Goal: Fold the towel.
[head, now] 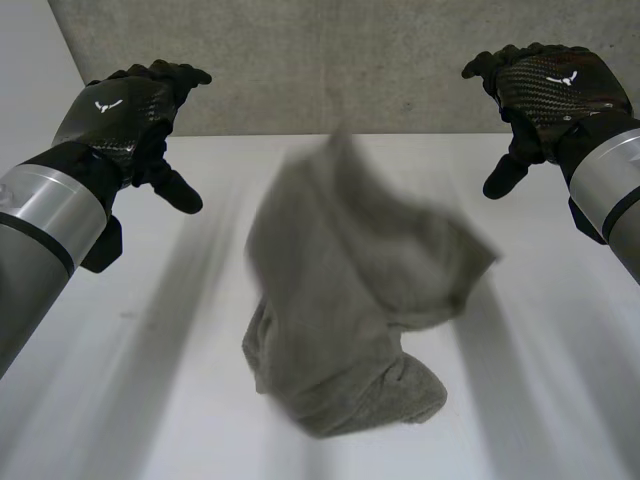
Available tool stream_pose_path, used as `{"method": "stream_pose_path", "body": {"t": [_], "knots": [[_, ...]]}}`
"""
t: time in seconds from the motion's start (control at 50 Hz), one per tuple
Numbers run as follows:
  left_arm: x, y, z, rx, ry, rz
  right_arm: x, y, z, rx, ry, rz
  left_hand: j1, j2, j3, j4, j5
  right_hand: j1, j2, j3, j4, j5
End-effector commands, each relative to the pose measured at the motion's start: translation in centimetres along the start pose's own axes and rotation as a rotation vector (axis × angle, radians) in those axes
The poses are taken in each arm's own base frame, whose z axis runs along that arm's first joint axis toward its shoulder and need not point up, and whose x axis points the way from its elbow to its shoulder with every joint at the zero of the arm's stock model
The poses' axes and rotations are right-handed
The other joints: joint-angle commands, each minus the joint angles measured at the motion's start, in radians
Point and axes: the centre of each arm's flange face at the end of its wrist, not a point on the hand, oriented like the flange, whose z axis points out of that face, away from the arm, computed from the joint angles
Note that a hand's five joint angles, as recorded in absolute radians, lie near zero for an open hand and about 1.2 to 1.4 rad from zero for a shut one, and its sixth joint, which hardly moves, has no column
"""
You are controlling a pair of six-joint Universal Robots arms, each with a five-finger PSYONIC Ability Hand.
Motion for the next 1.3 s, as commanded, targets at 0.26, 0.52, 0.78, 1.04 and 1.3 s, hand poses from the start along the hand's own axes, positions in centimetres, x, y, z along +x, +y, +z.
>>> {"method": "stream_pose_path", "body": {"t": [0.26,0.52,0.78,1.04,1.3], "knots": [[0.6,2.7,0.1,-0.097,0.024,0.004,-1.4,1.7,-0.1,-0.1,-0.134,-0.002,0.048,0.05,0.05,0.05,0.03,-0.031,-0.046,-0.041,-0.056,-0.051],[-3.7,8.7,-1.1,-0.33,-0.14,-0.011,-12.1,8.8,-0.8,-0.299,-0.729,0.078,0.06,0.062,0.061,0.062,0.042,-0.031,-0.046,-0.041,-0.056,-0.051],[-4.5,9.2,-1.4,-0.338,-0.169,-0.018,-17.9,14.5,-0.7,-0.382,-0.835,-0.076,0.045,0.048,0.047,0.047,0.027,0.813,0.799,0.804,0.789,0.794],[-4.5,8.8,-1.3,-0.321,-0.17,-0.017,-15.4,6.9,3.3,-0.09,-0.584,0.172,0.045,0.048,0.047,0.047,0.027,1.19,1.176,1.181,1.166,1.171],[-4.6,7.2,-1.7,-0.266,-0.178,-0.013,-8.8,-1.2,2.1,0.181,-0.15,0.335,0.039,0.042,0.041,0.041,0.021,1.19,1.176,1.181,1.166,1.171]]}}
